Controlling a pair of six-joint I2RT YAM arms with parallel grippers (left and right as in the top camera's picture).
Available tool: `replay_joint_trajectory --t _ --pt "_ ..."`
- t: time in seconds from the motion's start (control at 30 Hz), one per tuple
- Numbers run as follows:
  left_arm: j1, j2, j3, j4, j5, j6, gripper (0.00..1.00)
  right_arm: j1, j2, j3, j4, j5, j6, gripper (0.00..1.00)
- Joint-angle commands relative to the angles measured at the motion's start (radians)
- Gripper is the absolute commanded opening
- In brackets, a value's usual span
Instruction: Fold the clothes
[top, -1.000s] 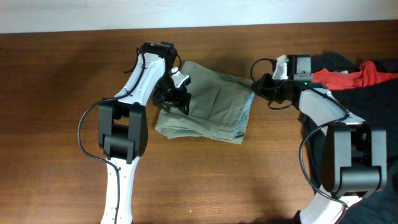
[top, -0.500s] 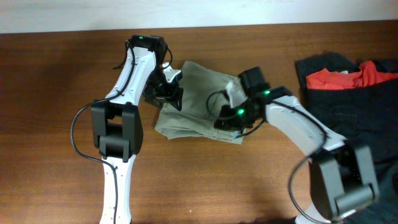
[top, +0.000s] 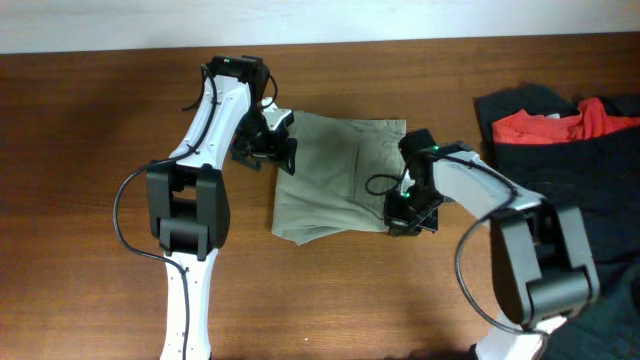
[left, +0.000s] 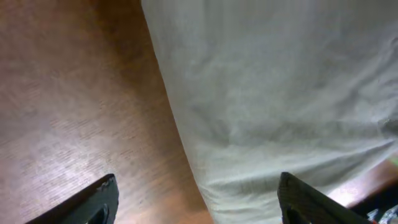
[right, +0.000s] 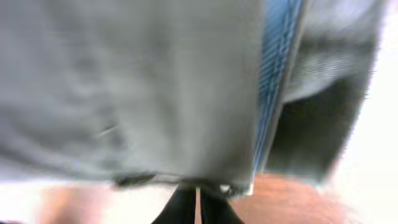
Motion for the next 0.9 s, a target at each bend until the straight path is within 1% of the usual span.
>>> replay_joint_trajectory --t 0.0,0.07,0.1,0.2,0.27,0.3,0.33,0.4,0.43,0.47,0.53,0.63,0.67,0.77,0.87 --pt "0.003 0.013 0.007 0.043 0.024 0.009 0.83 -0.008 -0.15 0.056 0.002 -0.041 -0.1 0.14" --pt "-0.005 0.023 -0.014 0.087 0.082 0.008 0.84 -0.008 -0.213 0.057 0.003 -0.04 -0.088 0.14" --pt "-0.009 0.032 -0.016 0.087 0.087 0.008 0.84 -0.008 -0.224 0.057 0.001 -0.04 -0.078 0.15" --pt "-0.011 0.034 -0.016 0.095 0.087 0.008 0.84 -0.008 -0.205 0.055 0.0 -0.04 -0.064 0.14" --pt "-0.011 0.034 -0.016 0.063 0.088 0.008 0.81 -0.008 -0.177 0.052 0.02 -0.034 -0.035 0.13" --pt "-0.011 0.034 -0.016 0.035 0.102 0.009 0.75 -0.008 -0.159 0.051 0.043 -0.018 -0.019 0.13" --pt "-0.011 0.033 -0.016 -0.016 0.134 0.009 0.67 -0.008 -0.138 0.051 0.077 -0.008 -0.017 0.13" --pt "-0.011 0.033 -0.016 -0.05 0.135 0.01 0.6 -0.008 -0.099 0.051 0.133 -0.006 -0.013 0.15" --pt "-0.011 0.033 -0.016 -0.058 0.135 0.009 0.53 -0.009 -0.071 0.051 0.154 0.001 0.012 0.17" --pt "-0.011 0.033 -0.016 -0.07 0.135 0.01 0.48 -0.014 -0.047 0.051 0.159 0.014 0.041 0.17" --pt "-0.011 0.03 -0.012 -0.097 0.135 0.018 0.48 -0.029 0.004 0.051 0.161 0.024 0.082 0.13" --pt "-0.011 -0.008 0.036 -0.156 0.135 0.058 0.48 -0.053 0.078 0.051 0.144 -0.019 0.117 0.12" --pt "-0.012 -0.028 0.04 -0.159 0.132 0.058 0.48 -0.051 0.087 0.051 0.121 -0.022 0.159 0.12" --pt "-0.02 -0.055 0.035 -0.173 0.128 0.057 0.49 0.008 0.092 0.036 0.05 -0.026 0.257 0.11" --pt "-0.042 -0.055 -0.016 -0.173 0.128 0.039 0.48 0.088 0.091 0.027 0.05 -0.019 0.295 0.11"
